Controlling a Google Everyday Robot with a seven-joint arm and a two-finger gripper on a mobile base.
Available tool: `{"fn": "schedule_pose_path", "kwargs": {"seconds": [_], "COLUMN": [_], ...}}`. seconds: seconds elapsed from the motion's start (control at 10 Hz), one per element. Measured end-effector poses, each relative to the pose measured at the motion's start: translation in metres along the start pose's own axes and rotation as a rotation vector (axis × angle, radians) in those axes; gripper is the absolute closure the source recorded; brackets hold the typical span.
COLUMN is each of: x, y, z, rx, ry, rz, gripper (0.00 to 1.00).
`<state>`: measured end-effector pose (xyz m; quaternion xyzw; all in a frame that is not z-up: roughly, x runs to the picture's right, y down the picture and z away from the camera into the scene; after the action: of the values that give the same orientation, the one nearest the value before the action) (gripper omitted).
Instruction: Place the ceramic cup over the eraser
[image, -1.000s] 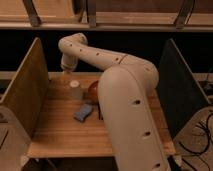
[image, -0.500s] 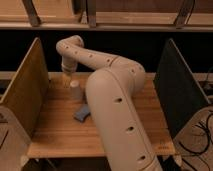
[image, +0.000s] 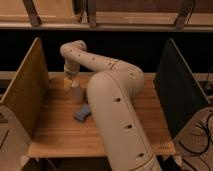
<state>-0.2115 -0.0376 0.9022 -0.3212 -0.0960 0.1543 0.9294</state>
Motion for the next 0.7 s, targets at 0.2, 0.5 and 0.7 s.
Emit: {"fn": "schedule_pose_path", "kwargs": {"seconds": [0.2,0.5,0.7], "x": [0.020,0.032,0.025], "y": [-0.004,-0.003,-0.003], "z": [0.005,0.015,0.020], "rx": [-0.015,-0.063,-0.085], "ry": [0.030,0.058,0.046], "rz": [0.048,0.078,0.070], "gripper": [0.26,0.27,0.37]}}
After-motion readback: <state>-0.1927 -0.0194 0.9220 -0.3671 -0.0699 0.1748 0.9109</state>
